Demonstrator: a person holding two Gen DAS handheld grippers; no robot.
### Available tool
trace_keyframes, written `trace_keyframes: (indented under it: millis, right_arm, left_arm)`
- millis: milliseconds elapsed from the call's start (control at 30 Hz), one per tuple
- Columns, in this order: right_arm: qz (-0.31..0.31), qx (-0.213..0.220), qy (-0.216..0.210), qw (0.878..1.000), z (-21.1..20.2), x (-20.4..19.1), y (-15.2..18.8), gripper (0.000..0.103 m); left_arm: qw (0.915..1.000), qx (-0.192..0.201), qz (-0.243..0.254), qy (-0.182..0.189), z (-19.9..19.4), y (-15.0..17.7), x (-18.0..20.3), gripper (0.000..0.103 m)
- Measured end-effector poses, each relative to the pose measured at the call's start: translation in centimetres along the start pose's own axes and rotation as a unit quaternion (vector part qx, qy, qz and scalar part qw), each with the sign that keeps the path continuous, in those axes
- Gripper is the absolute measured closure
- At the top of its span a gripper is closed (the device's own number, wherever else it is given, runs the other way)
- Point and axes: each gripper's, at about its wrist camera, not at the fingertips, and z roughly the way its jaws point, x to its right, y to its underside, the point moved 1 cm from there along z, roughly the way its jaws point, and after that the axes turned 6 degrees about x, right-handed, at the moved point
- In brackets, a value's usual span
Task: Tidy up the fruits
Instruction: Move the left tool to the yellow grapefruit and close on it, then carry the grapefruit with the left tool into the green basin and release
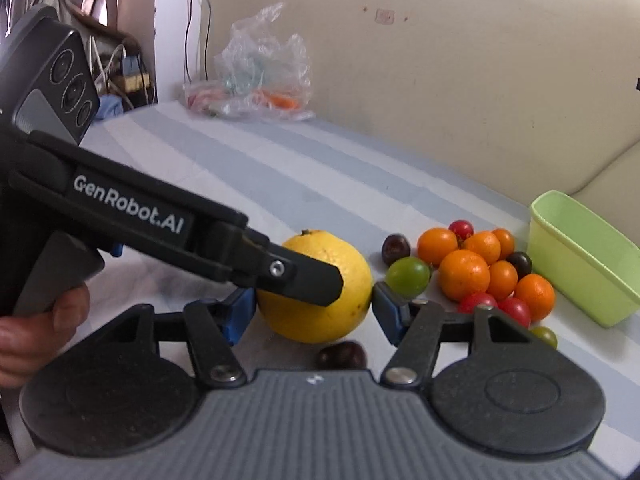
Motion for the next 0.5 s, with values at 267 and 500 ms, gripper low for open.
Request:
trace_keyframes:
  millis: [267,500]
  right_arm:
    - [0.019,0.105,0.098,0.989,-3.1,6.6,-2.8,0.037]
    - [0.089,0.104,0.178,0.974,-2.9,18.1,-1.7,0.037]
  left_arm:
    - [0.9930,0.020,0.113,0.031,6.4,-7.2,8.9,0.037]
    - [0.9879,-0.041,0.138,0.058,18.7,-9.8,14.1,0.037]
